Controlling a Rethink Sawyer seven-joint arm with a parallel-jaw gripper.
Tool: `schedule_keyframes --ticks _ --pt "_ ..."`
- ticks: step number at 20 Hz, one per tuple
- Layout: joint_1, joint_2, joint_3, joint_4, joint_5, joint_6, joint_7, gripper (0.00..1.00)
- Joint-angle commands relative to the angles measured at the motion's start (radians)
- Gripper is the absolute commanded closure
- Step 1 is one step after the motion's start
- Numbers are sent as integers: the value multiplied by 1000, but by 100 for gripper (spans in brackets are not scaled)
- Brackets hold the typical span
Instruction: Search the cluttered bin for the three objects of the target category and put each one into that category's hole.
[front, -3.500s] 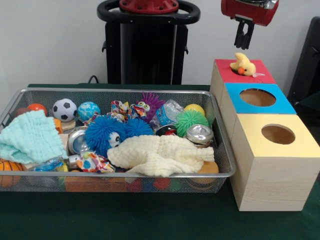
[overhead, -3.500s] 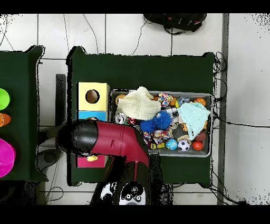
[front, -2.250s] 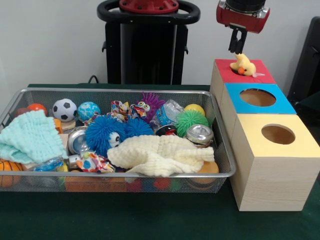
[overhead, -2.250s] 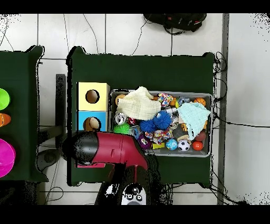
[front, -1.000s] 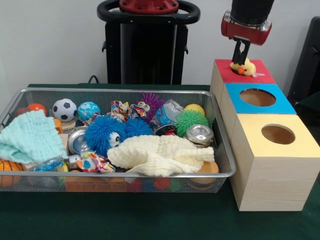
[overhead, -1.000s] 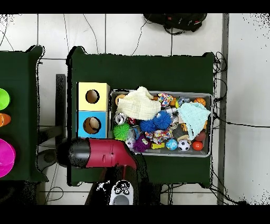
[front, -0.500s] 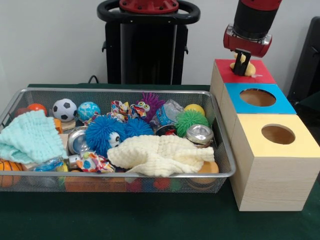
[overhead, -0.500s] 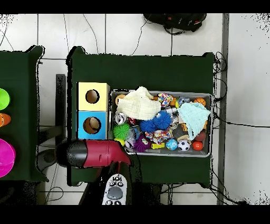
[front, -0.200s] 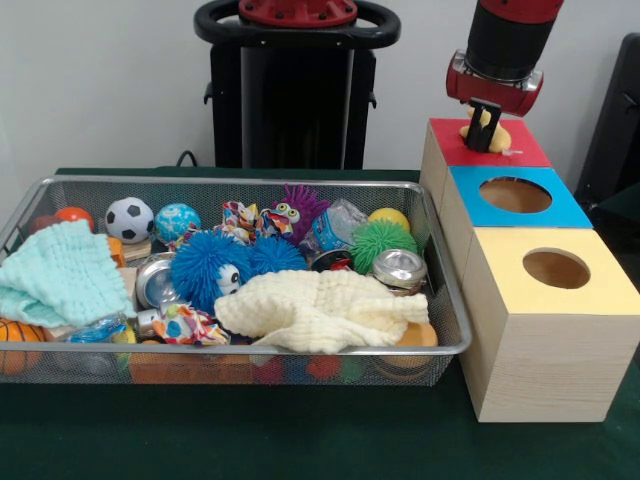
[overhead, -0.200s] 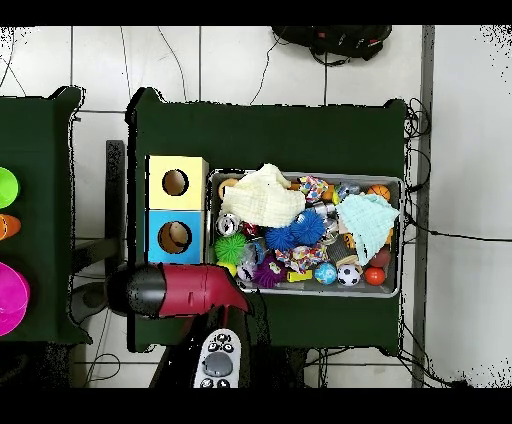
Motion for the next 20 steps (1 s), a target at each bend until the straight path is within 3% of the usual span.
schedule_keyframes --ticks 1,10,20 --pt "-31 37 51 -6 -61 -39 38 100" --pt "-22 7 41 -35 -54 60 41 100" --pt "-23 -137 31 -4 -40 214 34 100"
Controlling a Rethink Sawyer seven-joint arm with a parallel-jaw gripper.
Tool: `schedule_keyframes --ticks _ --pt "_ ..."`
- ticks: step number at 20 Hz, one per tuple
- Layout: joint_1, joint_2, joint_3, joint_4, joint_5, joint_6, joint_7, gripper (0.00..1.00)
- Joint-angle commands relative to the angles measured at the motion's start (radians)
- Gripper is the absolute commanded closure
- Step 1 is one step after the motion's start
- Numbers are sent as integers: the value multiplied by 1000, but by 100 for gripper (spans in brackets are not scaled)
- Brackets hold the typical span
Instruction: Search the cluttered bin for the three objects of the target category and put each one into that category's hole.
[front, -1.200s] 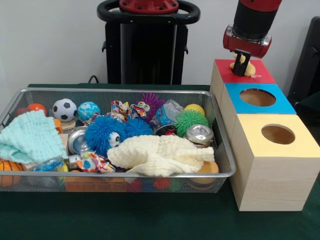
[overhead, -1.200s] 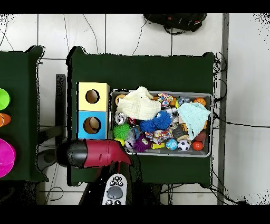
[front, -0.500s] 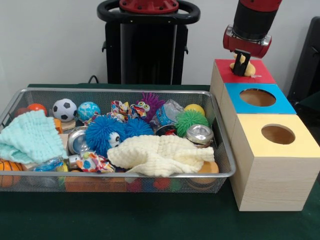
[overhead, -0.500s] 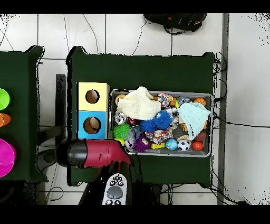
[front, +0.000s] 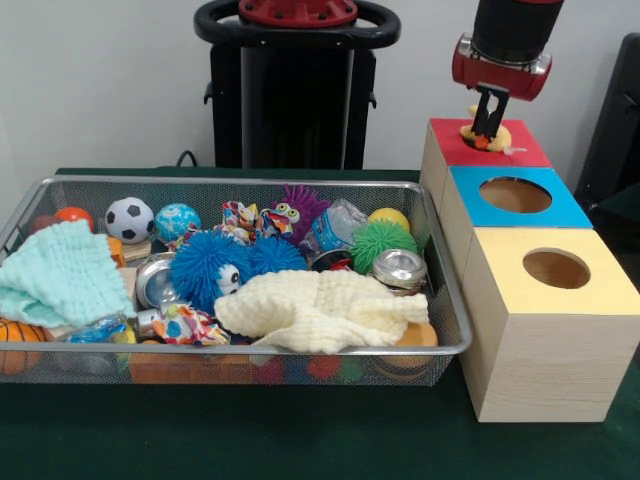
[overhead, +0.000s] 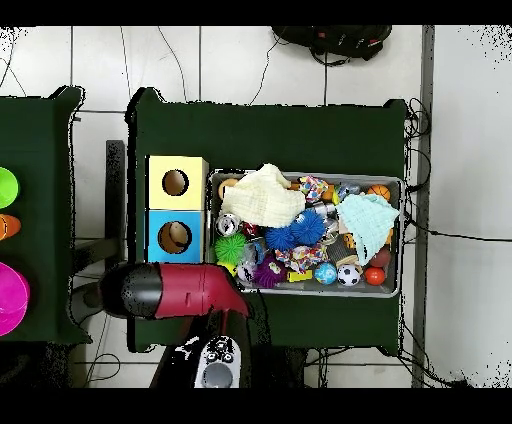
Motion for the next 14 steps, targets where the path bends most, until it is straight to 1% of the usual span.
schedule_keyframes --ticks 1,3,9,10,14 --pt "-23 -91 31 8 -38 158 36 100" --pt "-32 -91 35 6 -37 161 32 100" --pt "-59 -100 46 -29 -39 229 15 100" --pt "-59 -92 48 -35 -41 227 18 100" --pt "-50 -54 54 -22 -41 157 42 100"
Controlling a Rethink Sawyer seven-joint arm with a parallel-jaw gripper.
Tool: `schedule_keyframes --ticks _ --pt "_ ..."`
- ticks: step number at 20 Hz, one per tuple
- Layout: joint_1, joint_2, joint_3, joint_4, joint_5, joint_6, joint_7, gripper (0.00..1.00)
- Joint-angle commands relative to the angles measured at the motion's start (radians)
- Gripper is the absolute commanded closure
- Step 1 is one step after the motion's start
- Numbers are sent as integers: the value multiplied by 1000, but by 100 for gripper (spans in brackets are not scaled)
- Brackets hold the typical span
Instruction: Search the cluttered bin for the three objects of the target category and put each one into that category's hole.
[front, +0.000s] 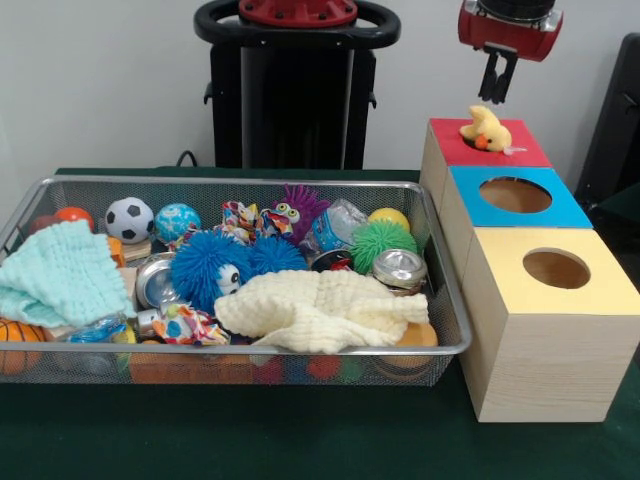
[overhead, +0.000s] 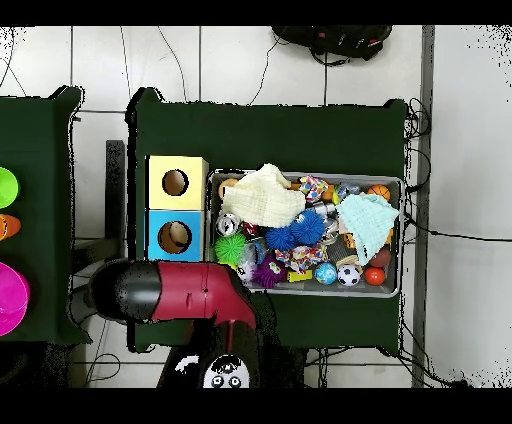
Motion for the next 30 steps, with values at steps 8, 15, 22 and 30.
schedule_keyframes --ticks 8,15,22,30 --pt "42 -17 28 122 -45 -95 101 100" --pt "79 -79 13 179 -33 -87 104 100" --pt "-8 -51 74 263 14 -206 31 100" --pt "-8 -28 77 251 -19 -237 64 100"
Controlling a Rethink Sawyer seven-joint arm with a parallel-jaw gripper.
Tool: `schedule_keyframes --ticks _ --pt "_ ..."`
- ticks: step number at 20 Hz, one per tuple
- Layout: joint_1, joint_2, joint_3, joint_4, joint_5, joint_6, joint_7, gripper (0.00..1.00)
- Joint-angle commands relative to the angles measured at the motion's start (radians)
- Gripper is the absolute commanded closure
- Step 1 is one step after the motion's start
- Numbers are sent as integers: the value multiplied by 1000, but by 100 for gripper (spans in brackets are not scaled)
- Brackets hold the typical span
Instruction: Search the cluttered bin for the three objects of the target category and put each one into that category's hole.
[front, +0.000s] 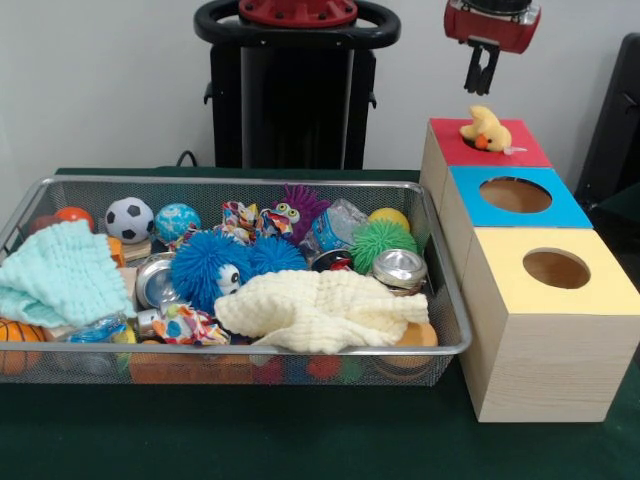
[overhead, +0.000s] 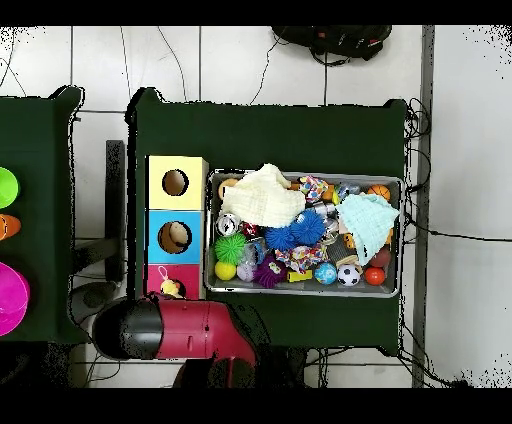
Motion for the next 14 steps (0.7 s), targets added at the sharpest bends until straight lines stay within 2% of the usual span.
schedule_keyframes --ticks 1,6,10,14 --pt "-22 43 77 67 -23 -94 63 100" --pt "4 87 65 66 -39 -160 93 100" --pt "66 74 28 29 -42 -98 130 100" --pt "70 86 30 22 -27 -97 128 100"
